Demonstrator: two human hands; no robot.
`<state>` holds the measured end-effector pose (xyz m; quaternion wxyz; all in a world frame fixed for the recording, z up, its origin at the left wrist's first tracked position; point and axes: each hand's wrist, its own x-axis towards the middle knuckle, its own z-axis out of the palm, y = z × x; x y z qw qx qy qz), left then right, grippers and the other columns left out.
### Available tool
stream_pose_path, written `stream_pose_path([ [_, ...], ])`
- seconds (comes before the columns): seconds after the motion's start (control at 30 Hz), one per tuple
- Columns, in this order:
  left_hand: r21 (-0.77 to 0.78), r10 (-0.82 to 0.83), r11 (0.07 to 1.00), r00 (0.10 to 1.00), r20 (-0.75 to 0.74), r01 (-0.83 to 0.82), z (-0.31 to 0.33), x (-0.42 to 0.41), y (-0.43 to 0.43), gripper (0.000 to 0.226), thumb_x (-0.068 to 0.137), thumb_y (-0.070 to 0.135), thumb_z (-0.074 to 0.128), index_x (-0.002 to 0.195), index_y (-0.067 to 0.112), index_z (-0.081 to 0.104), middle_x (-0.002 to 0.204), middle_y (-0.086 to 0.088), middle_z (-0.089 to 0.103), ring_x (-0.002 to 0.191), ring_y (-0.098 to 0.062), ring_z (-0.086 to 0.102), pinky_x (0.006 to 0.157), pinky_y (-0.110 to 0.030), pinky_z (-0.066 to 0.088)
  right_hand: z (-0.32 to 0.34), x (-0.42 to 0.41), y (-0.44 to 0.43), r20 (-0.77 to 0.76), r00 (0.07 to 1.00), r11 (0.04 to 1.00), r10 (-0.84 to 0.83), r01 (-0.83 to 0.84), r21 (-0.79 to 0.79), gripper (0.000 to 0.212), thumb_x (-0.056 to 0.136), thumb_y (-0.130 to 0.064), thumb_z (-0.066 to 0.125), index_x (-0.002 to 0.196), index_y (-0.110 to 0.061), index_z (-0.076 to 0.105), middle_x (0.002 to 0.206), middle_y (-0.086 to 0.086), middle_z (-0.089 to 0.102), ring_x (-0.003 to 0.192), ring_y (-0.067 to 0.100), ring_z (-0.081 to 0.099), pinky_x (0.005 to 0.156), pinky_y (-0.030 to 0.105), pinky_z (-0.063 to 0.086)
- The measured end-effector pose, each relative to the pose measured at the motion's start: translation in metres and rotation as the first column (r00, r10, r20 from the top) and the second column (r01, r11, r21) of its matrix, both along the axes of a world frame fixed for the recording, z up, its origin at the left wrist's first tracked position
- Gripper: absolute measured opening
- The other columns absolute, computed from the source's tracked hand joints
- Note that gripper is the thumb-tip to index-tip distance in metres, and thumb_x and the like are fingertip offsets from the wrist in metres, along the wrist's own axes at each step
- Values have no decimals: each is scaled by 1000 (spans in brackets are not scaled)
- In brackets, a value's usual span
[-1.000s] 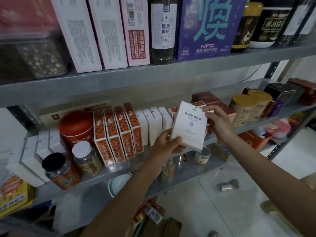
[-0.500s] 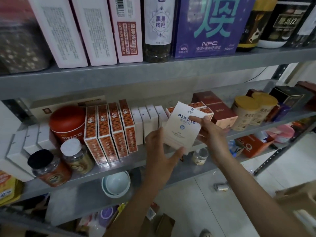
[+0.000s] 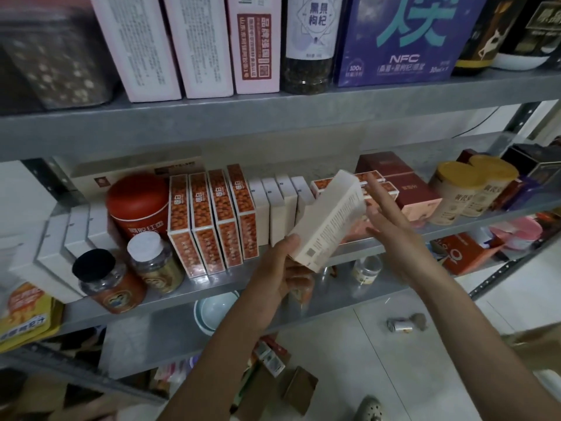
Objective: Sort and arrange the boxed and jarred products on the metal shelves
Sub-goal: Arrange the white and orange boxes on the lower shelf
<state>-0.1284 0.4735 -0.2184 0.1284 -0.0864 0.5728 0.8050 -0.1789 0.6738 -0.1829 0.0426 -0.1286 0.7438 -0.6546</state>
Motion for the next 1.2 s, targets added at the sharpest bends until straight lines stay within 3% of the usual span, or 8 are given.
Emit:
stream_pose_path([
  [0.13,104,-135,986,991,9,133,-1,7,-13,68,73,65,45,115,15,63,105,-21,71,92,-30,69,77,-36,58,11,-1,3,-4,999,998,50,-50,28,33,81,-37,60,114,-36,65,106,-13,71,103,6,66,80,24,57],
  [0.37,-7,60,998,991,-116,-61,-4,13,-20,54,87,49,44,126,13,56,119,-12,68,111,-26,66,101,-46,49,-1,7,-17,-34,978,979,-205,205,9,9,89,-23,65,97,-25,67,97,-5,72,93,12,70,68,24,59],
  [0.53,38,188,982,980,-66,-186,-7,5,-28,20,99,24,48,111,18,63,102,-4,75,100,-25,70,77,-38,59,1,15,-17,-103,993,998,-53,57,29,35,95,-46,41,127,-55,50,125,-14,60,110,7,63,80,26,57],
  [0.67,11,151,988,987,62,-152,-3,-7,-36,22,100,25,49,107,14,66,92,-3,76,89,-18,73,66,-33,59,12,8,-4,-197,953,957,230,-184,224,66,101,-15,47,135,-67,29,125,-42,46,113,-17,49,86,3,43],
  [0.8,-64,83,995,993,85,-78,6,-18,-33,26,101,30,49,100,13,68,84,-1,76,76,-12,73,57,-26,55,20,-5,-5,-412,869,782,274,48,622,80,70,4,82,128,-41,50,132,-1,31,123,5,31,99,0,27],
  [0.97,-150,91,984,996,-12,-92,38,-34,-33,33,102,38,42,105,12,62,84,-9,75,75,-19,72,61,-28,58,28,-15,4,-602,781,816,166,234,529,42,76,-17,79,113,-7,62,112,6,56,105,15,52,84,16,43],
  [1.03,-381,59,916,982,-180,-125,48,-44,-35,41,103,42,35,119,13,60,90,-6,75,82,-19,71,73,-29,57,28,-19,1,-575,818,868,-20,299,396,46,81,-39,65,114,-7,59,102,0,57,92,8,53,73,10,43],
  [1.2,-896,-297,342,872,-389,-283,54,-98,-40,63,93,45,59,147,19,38,144,-8,47,130,-24,45,101,-34,38,21,-47,-15,-528,789,799,-316,521,300,37,90,-33,66,115,-9,56,114,5,67,94,16,61,67,29,51],
])
